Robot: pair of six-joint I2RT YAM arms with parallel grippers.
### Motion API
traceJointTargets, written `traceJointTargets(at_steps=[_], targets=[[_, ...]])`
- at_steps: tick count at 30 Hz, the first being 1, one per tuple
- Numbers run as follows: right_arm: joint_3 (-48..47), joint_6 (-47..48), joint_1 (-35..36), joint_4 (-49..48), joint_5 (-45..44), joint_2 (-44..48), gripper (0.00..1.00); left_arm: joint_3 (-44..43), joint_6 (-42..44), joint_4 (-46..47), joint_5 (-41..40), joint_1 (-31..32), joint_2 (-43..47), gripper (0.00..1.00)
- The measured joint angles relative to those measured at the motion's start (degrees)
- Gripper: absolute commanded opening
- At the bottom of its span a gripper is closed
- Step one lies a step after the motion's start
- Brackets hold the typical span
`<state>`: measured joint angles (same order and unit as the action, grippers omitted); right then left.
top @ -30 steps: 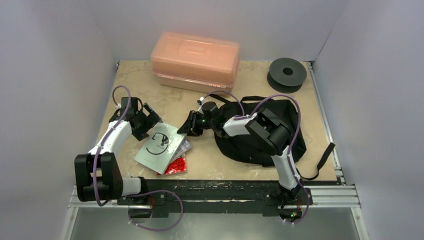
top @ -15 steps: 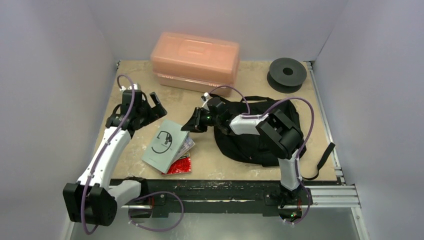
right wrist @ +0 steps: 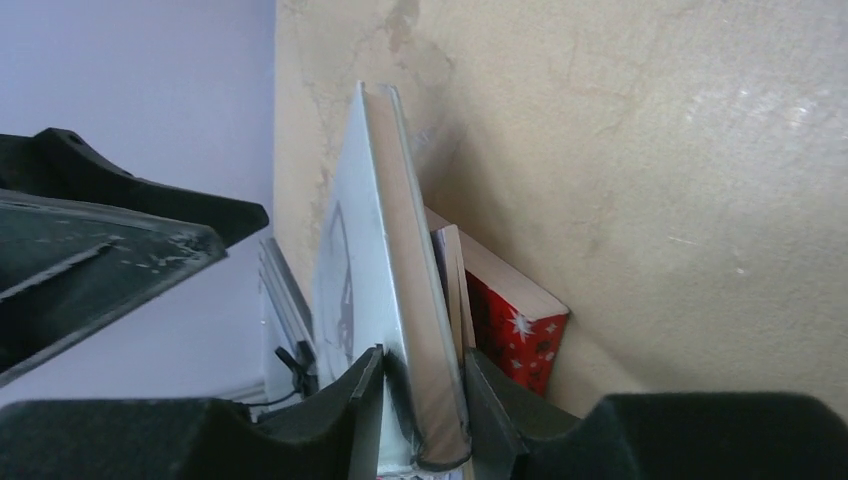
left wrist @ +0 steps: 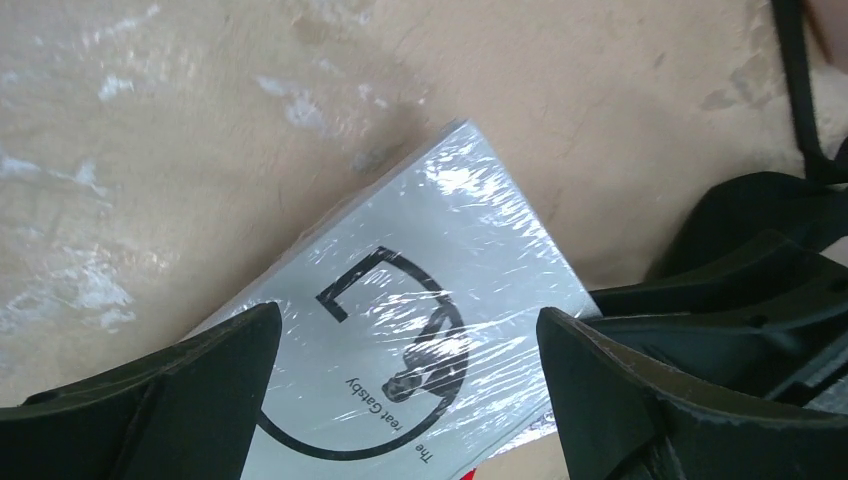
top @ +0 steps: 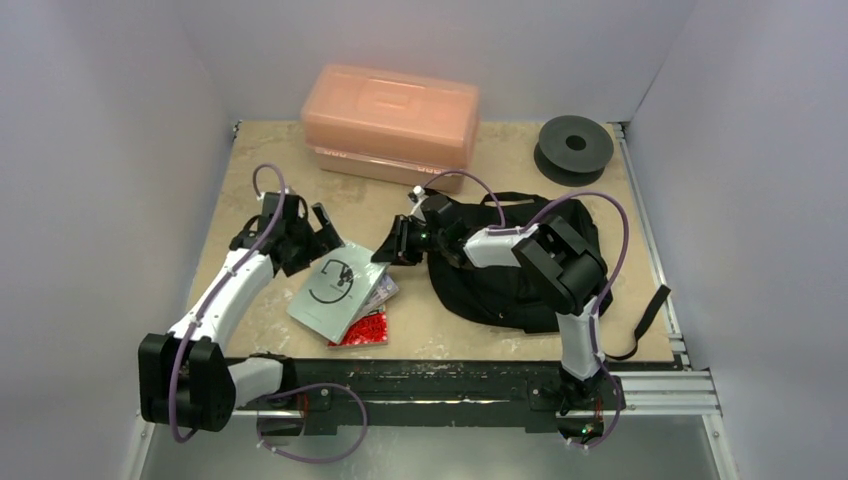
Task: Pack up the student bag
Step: Pick up the book from the center of the board.
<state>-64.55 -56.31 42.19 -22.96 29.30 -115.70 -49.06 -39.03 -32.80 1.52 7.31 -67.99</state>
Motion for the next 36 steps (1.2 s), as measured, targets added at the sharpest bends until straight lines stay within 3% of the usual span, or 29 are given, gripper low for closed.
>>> traceJointTargets(at_steps=[8, 18, 25, 32, 36], targets=[[1.55, 4.94, -0.26, 3.89, -1.22, 0.2, 0.46, 6.49, -5.53, 2.27, 1.25, 0.0, -1.4, 1.0], [6.1, 3.48, -0.26, 3.06, 0.39, 4.74, 0.55, 7.85, -7.1, 4.9, 1.25, 0.0, -0.35, 1.0], [6.1, 2.47, -0.26, 1.42, 0.5, 7.37, 0.56, 8.96, -7.48, 5.57, 1.31, 0.09, -0.24, 1.0], [8.02, -4.37, -0.39, -7.28, 2.25, 4.31, 0.49, 9.53, -7.5, 6.23, 1.27, 0.11, 0.24, 1.0], [8.85, -9.11, -0.33, -13.11, 3.69, 2.19, 0.32, 9.84, -7.52, 6.82, 1.29, 0.22, 0.31, 1.0]])
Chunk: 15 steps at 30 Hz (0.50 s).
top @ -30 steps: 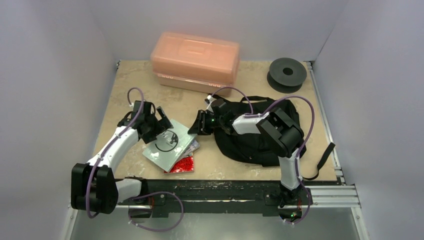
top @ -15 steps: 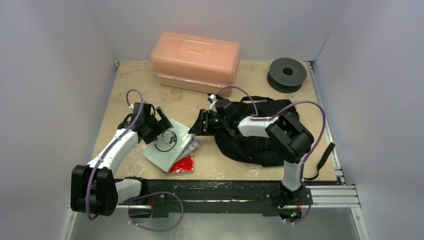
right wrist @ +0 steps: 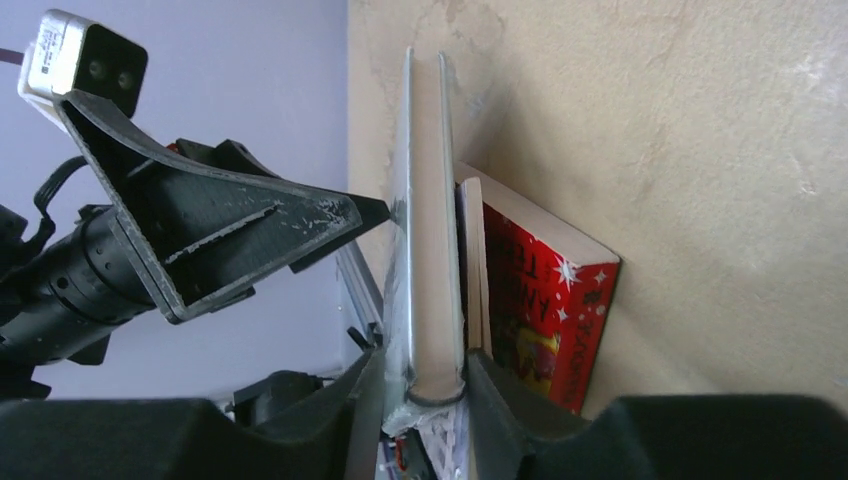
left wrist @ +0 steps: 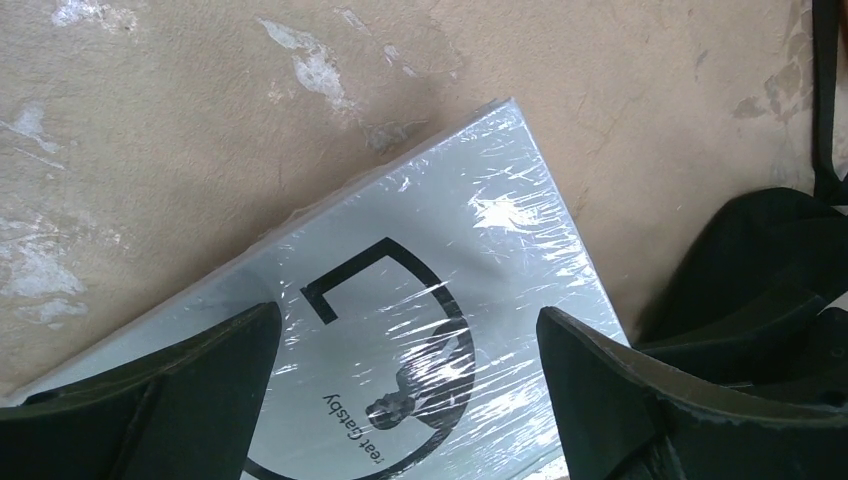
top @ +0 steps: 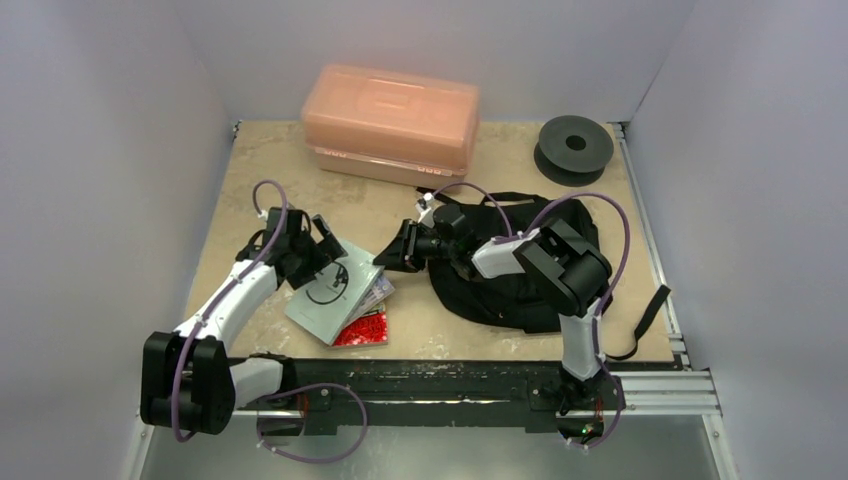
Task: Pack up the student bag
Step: Pick up the book from the center of the board.
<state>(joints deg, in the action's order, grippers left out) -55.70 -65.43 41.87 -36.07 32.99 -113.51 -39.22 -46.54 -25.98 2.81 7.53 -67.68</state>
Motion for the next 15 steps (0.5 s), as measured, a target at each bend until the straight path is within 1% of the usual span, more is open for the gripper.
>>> traceJointTargets(at_steps=[2, 4, 7, 9, 10, 12, 15], targets=[[0.0, -1.68, 0.28, -2.6, 0.59, -1.29, 0.21, 0.28, 0.0, 0.35, -0.09, 0.04, -0.04, 1.0], [-0.07, -3.15, 0.7, -4.11, 1.05, -2.47, 0.13, 0.39, 0.02, 0.76, -0.24, 0.07, -0.09, 1.0], [-0.09, -4.96, 1.38, -6.01, 1.11, -4.22, 0.07, 0.39, 0.04, 1.2, -0.48, 0.09, -0.13, 1.0], [-0.09, -5.03, 1.6, -5.95, 1.01, -4.15, 0.01, 0.37, 0.11, 1.09, -0.52, 0.11, 0.0, 1.0], [-0.09, -4.57, 1.6, -5.46, 0.92, -3.8, 0.01, 0.35, 0.17, 0.9, -0.5, 0.11, 0.22, 1.0], [-0.09, -3.32, 1.44, -3.72, 0.68, -2.73, 0.05, 0.11, 0.22, -0.37, -0.13, 0.35, 1.01, 1.0], [-0.09, -0.81, 0.9, 0.11, 0.66, -0.24, 0.05, -1.29, 0.96, -3.39, 0.2, 0.83, 2.82, 1.0]])
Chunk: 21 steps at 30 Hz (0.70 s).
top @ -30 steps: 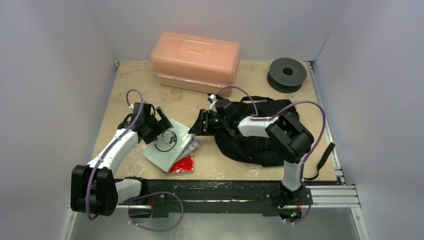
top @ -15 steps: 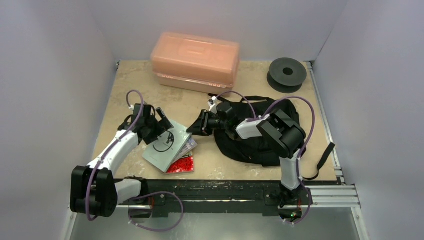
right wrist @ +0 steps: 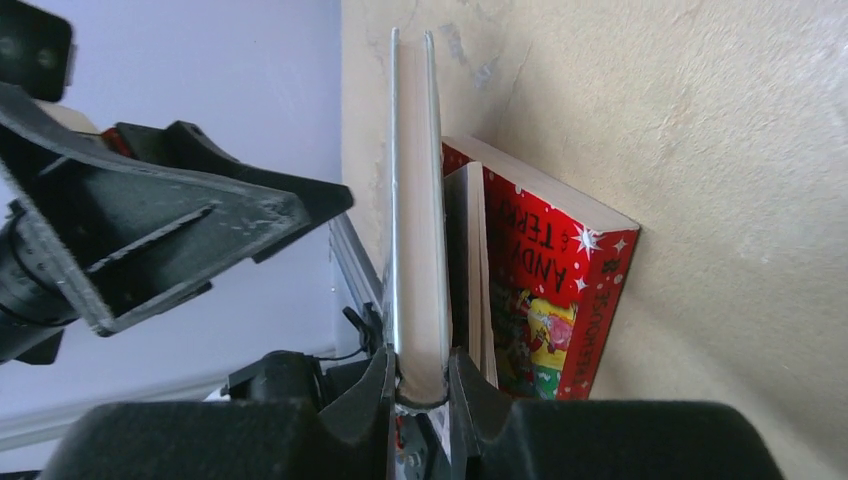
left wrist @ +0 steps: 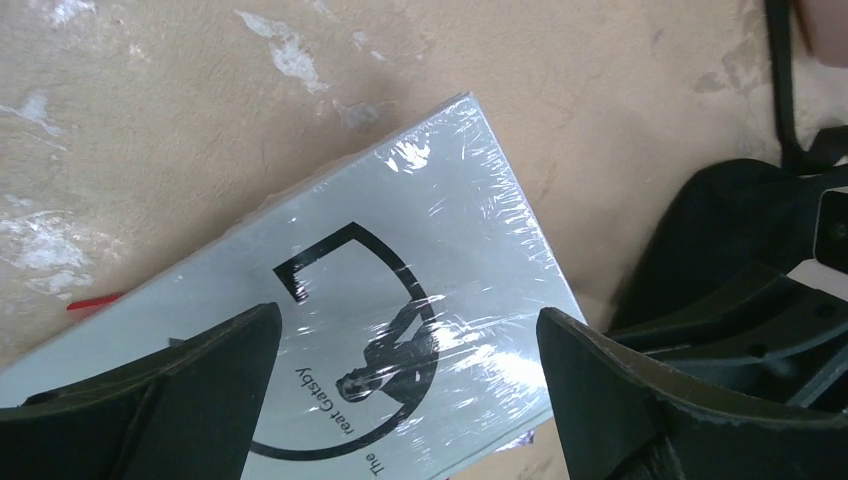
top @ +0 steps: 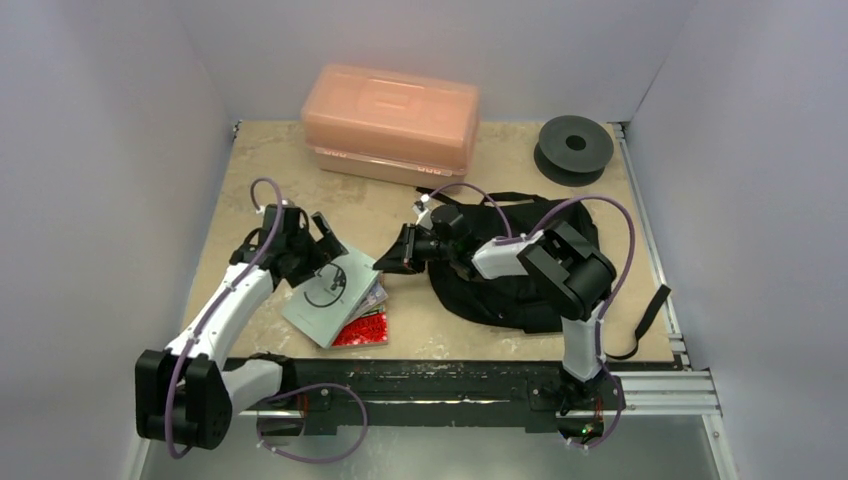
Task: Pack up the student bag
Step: Pick up the book from the center of the board.
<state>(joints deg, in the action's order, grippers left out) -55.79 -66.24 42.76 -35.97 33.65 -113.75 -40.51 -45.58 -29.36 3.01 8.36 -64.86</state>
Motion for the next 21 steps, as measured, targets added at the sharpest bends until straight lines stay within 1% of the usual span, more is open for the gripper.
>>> traceJointTargets(at_steps=[2, 4, 8, 11, 14, 21], targets=[[0.0, 1.92, -0.87, 3.08, 0.42, 2.16, 0.04, -2.12, 1.01, -2.32, -0.02, 0.11, 1.99, 1.0], [0.0, 3.54, -2.14, 5.64, 0.92, 3.98, 0.0, -4.85, 2.36, -4.31, -0.44, 0.24, 4.2, 1.0], [0.61, 4.31, -4.76, 7.65, 2.25, 6.05, 0.0, -9.73, 5.2, -6.84, -1.2, 0.46, 8.5, 1.0], [3.5, 1.31, -6.73, 4.68, 3.61, 7.45, 0.0, -10.75, 6.21, -7.41, -0.96, 0.46, 11.85, 1.0], [6.03, -2.97, -8.33, 1.4, 4.04, 8.9, 0.0, -10.62, 5.86, -7.63, 0.94, 0.46, 14.8, 1.0], [11.23, -15.47, -12.68, -10.23, 3.52, 14.47, 0.0, -9.42, 1.81, -2.91, 6.12, 0.46, 23.74, 1.0]])
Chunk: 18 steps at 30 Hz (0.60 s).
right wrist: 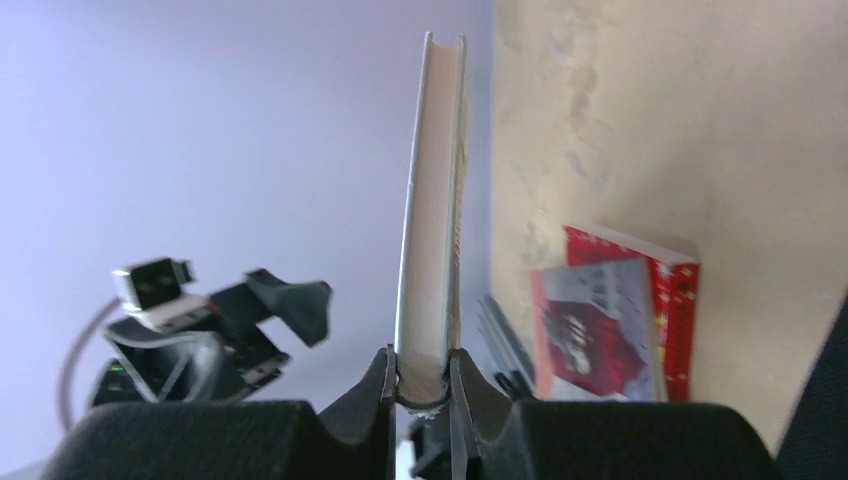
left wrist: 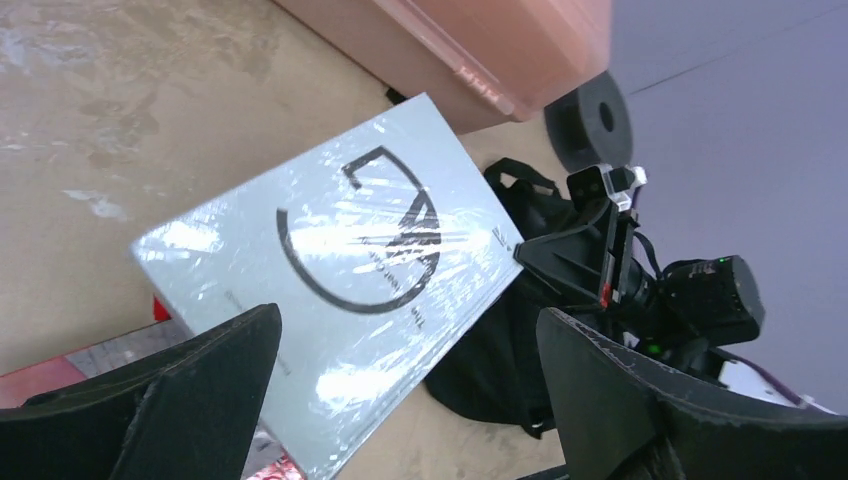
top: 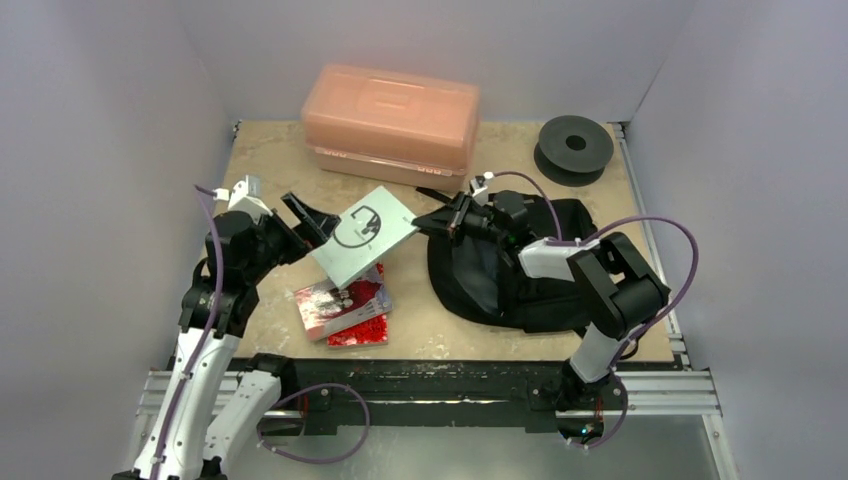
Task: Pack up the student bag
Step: Place the book in the student bag.
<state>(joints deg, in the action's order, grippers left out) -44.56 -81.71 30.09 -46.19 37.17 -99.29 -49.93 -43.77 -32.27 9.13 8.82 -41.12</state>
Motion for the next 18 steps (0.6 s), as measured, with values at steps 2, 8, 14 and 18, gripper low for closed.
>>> traceJointTargets(at_steps=[2, 8, 14, 18], targets=[[0.76, -3.54, -1.84, -4.55, -0.15, 0.96, 0.0, -0.11, -2.12, 0.92, 0.92, 0.0, 1.22, 1.0], [2.08, -11.5, -6.43, -15.12, -0.66, 2.38, 0.0, -0.17, -11.65, 1.97, 3.39, 0.0, 1.2, 1.0], [2.51, -15.63, -7.61, -19.87, -0.37, 2.67, 0.0, 0.13, -19.3, 3.43, 3.45, 0.0, 2.89, 1.0], [3.65, -18.73, -7.61, -23.52, 0.09, 2.67, 0.0, 2.03, -23.37, 9.2, 4.87, 0.0, 3.5, 1.0]])
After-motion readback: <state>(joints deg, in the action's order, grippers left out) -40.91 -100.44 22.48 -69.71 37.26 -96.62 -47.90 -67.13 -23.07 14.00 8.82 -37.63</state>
